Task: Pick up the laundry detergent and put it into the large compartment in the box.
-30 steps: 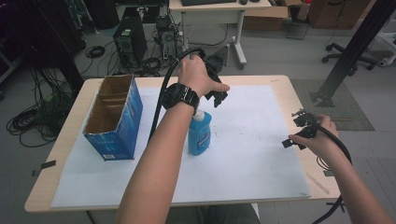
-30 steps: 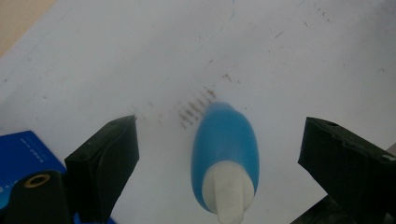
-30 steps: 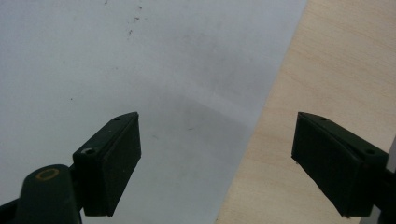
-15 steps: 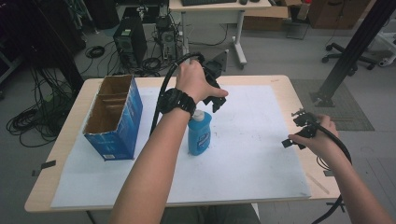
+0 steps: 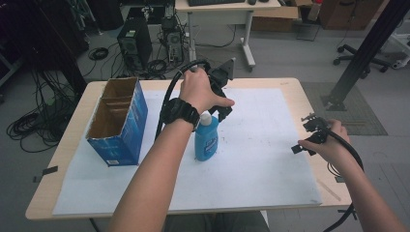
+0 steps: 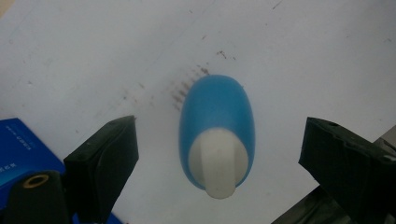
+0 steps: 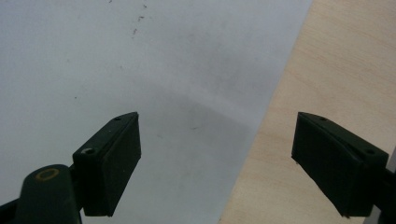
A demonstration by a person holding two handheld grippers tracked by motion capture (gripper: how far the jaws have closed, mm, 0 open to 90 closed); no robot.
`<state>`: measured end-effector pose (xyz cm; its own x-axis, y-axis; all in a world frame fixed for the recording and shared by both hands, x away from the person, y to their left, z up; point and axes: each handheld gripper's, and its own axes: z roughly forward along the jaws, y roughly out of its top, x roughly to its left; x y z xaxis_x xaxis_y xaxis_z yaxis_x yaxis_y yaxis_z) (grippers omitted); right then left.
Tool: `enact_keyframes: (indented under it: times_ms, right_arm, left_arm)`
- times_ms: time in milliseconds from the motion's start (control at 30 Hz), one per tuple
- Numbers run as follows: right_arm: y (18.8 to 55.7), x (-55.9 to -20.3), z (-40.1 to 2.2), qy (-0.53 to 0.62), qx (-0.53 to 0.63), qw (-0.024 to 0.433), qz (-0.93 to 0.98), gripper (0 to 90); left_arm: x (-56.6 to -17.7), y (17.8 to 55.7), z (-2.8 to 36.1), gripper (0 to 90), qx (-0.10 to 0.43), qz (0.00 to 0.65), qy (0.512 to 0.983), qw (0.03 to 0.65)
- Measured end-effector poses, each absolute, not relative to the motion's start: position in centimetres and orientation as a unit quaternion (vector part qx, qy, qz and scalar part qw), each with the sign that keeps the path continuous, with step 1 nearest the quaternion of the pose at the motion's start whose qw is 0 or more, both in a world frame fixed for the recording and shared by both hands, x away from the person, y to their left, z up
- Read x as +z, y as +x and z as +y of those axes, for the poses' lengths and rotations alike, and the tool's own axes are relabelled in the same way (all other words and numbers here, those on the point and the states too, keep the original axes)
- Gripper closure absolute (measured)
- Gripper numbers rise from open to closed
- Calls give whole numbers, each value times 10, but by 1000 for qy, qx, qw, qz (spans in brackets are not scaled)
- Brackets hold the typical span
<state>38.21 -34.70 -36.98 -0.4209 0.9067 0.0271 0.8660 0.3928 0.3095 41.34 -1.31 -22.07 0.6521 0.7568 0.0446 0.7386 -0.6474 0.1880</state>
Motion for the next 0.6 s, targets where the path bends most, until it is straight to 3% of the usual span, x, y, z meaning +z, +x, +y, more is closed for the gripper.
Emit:
enact_keyframes:
  times_ms: [600]
  right_arm:
    - [382, -375, -345, 533, 137, 70, 832, 159]
  left_arm:
    - [-246, 408, -3, 111, 51, 418, 903, 91]
